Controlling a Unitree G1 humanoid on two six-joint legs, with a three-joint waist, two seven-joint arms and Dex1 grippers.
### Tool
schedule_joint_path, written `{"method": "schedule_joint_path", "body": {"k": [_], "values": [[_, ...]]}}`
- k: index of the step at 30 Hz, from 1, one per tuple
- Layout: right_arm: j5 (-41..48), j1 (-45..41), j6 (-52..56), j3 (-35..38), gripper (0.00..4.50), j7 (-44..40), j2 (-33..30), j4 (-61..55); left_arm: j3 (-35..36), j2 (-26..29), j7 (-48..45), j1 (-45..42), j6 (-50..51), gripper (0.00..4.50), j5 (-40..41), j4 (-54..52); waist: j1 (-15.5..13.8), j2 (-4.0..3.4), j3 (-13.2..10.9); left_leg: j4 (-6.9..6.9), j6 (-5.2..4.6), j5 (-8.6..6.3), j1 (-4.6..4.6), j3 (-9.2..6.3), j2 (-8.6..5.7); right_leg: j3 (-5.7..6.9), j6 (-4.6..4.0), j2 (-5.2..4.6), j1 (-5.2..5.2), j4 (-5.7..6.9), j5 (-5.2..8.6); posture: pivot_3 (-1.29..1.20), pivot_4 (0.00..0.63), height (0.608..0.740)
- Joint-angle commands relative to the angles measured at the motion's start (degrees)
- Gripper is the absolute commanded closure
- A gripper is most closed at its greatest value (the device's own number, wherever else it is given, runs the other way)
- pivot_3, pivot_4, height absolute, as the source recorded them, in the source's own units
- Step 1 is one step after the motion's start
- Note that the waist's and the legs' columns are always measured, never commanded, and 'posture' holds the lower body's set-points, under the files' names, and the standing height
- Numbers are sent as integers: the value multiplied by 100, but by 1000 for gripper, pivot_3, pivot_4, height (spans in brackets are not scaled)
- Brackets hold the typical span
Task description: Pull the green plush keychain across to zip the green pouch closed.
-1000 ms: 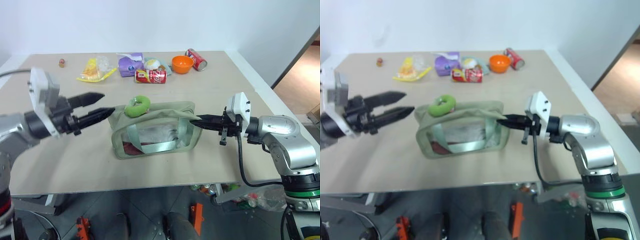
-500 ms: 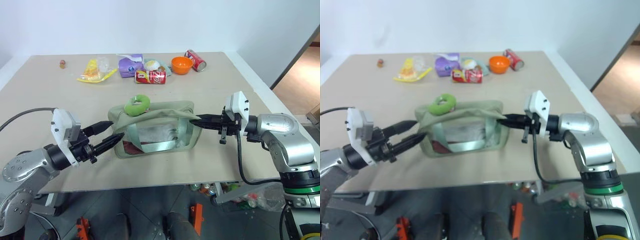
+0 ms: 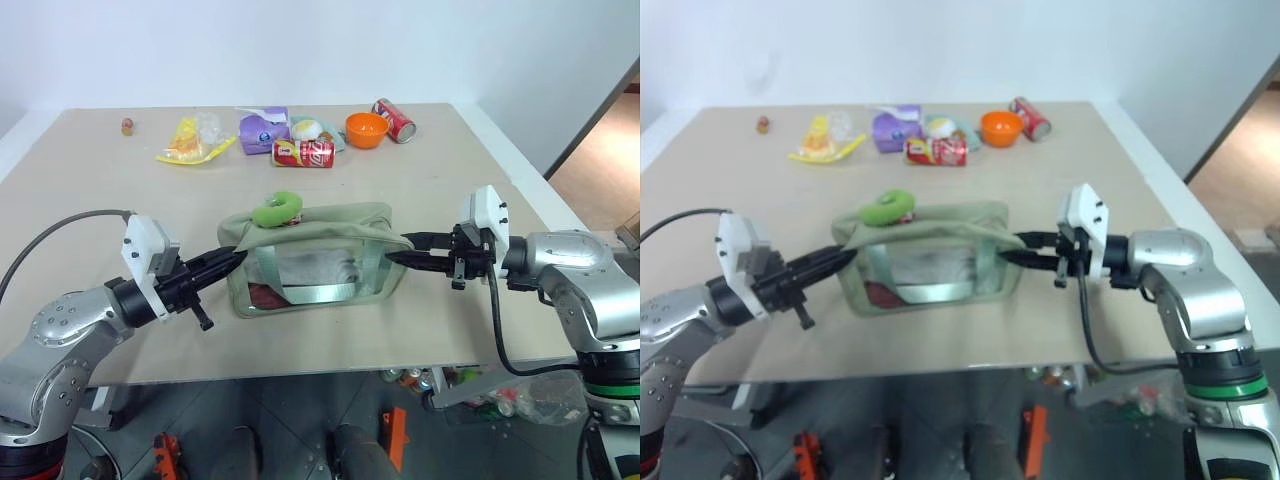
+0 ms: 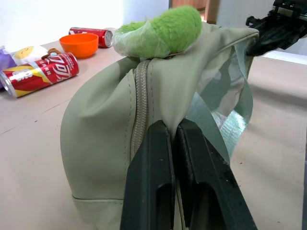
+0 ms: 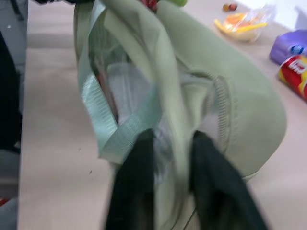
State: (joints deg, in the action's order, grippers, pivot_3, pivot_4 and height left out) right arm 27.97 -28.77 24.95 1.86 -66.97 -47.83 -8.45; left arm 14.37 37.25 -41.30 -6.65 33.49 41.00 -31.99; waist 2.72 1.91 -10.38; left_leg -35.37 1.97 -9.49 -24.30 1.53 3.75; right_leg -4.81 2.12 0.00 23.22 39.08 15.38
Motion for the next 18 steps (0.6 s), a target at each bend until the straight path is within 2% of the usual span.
{"method": "schedule_joint_path", "body": {"k": [1,4,7,13,18], "values": [[306,-611,362,372,2082,2,-254,-105,-117,104,-114,-3,-44,4500,-23,-21,4,-5,-3,-1,0,0,0,3,-1,-2,-1,-3,1,0,1,0,150,740],[526,-1452,715,335,1122,148,-112,-41,-134,111,-131,25,-38,4500,-14,-30,7,-5,-3,-3,0,1,1,7,-4,-5,-1,-6,3,-1,-2,0,150,740],[696,-2299,1074,22,21,465,449,-59,-194,103,-144,64,-63,4500,-42,-21,8,-5,-2,-2,0,1,2,5,-3,-3,-3,-4,4,-1,-2,0,150,740],[190,-2885,1020,-909,21,810,1535,143,-409,43,-102,50,-99,4500,-41,-72,-33,1,2,3,0,-1,-12,-3,-5,7,18,-10,5,-1,-2,0,150,740],[-114,-2976,854,-1307,21,709,1920,463,-471,-20,59,-3,-131,4500,-46,-111,-55,1,2,-1,0,-2,-33,-3,-25,13,10,-36,15,-9,-15,0,150,740]]}}
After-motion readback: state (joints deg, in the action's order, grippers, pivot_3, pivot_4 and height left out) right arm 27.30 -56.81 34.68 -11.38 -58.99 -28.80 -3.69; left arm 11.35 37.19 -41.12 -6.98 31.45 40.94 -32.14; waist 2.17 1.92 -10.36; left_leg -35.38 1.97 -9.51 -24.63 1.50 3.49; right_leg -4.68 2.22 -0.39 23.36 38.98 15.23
